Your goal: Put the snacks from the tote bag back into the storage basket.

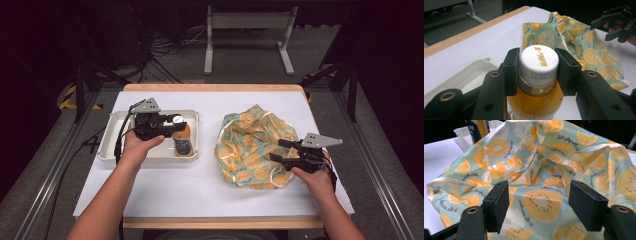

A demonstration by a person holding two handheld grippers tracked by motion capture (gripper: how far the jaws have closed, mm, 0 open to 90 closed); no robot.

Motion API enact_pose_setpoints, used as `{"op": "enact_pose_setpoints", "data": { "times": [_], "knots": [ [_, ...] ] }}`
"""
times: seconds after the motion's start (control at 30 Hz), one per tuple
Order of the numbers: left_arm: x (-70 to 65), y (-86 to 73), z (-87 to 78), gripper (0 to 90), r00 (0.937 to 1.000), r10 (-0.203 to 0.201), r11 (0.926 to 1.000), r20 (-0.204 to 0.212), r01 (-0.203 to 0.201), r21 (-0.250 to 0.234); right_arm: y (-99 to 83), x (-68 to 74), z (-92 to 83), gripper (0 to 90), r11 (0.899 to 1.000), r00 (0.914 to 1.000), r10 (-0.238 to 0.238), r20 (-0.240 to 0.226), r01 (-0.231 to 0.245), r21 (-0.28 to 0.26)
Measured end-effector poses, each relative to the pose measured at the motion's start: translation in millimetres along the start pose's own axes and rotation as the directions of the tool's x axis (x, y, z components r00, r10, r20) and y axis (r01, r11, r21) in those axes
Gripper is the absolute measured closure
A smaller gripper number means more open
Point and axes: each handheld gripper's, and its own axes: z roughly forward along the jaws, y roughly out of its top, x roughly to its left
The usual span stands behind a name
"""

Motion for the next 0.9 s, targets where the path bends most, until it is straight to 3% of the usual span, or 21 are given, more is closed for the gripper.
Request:
{"op": "enact_pose_setpoints", "data": {
  "times": [0.3, 0.57, 0.8, 0.9],
  "knots": [
    [-1.7, -1.9, 1.0, 57.9, 0.9998, -0.006, 1.0, 0.017, 0.006, 0.008, -0.2, 0.1, 0.7, 33.3, 1.0, 1.0, 0.0, -0.003, 0.0, 0.0],
    [-4.9, -5.2, 0.8, 57.3, 0.9998, 0.012, 0.9999, 0.018, -0.012, -0.007, -0.3, 1.1, 1.5, 33.1, 1.0, 1.0, -0.003, -0.004, 0.003, 0.002],
    [-11.2, -4.9, 1.6, 49.2, 0.999, 0.045, 0.999, 0.004, -0.045, -0.002, -0.3, 1.6, 2.1, 32.9, 1.0, 1.0, -0.003, -0.004, 0.003, 0.005],
    [-11.3, -4.1, -0.1, 39.9, 0.9992, 0.04, 0.9991, 0.005, -0.04, -0.018, -0.2, 1.7, 2.1, 32.9, 1.0, 1.0, -0.003, -0.005, 0.003, 0.005]
  ]
}}
